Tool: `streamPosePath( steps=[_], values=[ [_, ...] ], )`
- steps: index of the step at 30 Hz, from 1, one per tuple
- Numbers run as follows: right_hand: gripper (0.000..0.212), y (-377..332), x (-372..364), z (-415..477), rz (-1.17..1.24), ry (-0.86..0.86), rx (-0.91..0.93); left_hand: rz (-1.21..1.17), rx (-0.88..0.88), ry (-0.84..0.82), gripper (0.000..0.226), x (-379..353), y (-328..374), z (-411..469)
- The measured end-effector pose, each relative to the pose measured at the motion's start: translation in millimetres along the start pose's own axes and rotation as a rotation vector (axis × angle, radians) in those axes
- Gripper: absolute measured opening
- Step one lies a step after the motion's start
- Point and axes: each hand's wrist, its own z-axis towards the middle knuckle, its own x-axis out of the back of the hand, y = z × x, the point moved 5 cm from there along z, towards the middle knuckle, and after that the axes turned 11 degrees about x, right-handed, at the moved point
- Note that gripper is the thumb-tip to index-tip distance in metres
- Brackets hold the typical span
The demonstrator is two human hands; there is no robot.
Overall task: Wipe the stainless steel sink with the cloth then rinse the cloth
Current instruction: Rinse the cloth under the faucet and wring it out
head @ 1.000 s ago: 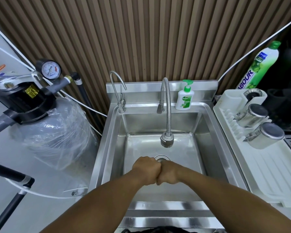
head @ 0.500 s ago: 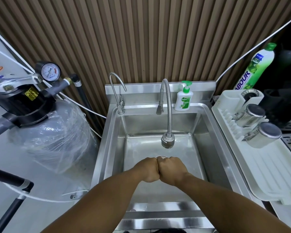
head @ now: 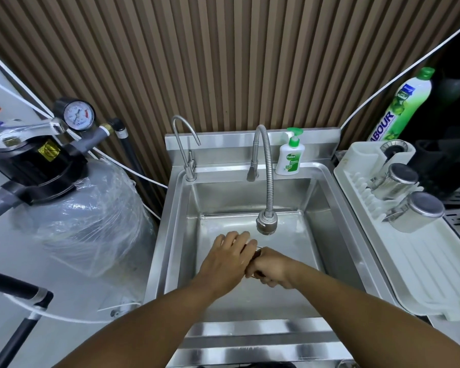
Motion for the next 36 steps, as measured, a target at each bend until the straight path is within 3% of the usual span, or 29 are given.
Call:
streamPosePath(
  steps=[3, 8, 12, 17, 21, 27, 30, 36],
  values=[
    [0.019, -6.9, -6.8, -9.0, 0.232, -0.197, -0.047, -0.017, -0.108, 0.037, 0.051, -0.8, 3.7, -4.5],
    [0.033, -6.1, -17.8, -7.1, 0.039, -0.281, -0.085, 0.114, -0.032, -0.147, 0.032, -1.4, 5.4, 0.0],
    [0.024, -8.2, -17.7, 2.7, -0.452, -0.158, -0.074, 0.169, 0.121, -0.412, 0.022, -6.6, 3.1, -2.9],
    [0.005, -11.5, -22.1, 1.1, -0.830, -0.001, 0.125, 0.039, 0.247, -0.558, 0.021, -14.5, 7.1, -7.4],
    [0.028, -6.2, -23.5, -4.2, -1.065, 0.150, 0.268, -0.121, 0.347, -0.631, 0.022, -19.3, 5.0, -8.1],
    [0.027, -14.2, -17.5, -6.7, -1.281, 0.334, 0.539, -0.321, 0.385, -0.716, 0.011, -17.8, 2.0, 0.1],
    [0.040, -15.9, -13.3, -7.5, -1.308, 0.320, 0.547, -0.419, 0.377, -0.752, 0.006, -12.5, 4.9, 3.9],
    [0.039, -16.7, -10.4, -10.9, -1.341, 0.290, 0.639, -0.632, 0.432, -0.834, 0.025, -10.3, 6.1, 2.1]
  ],
)
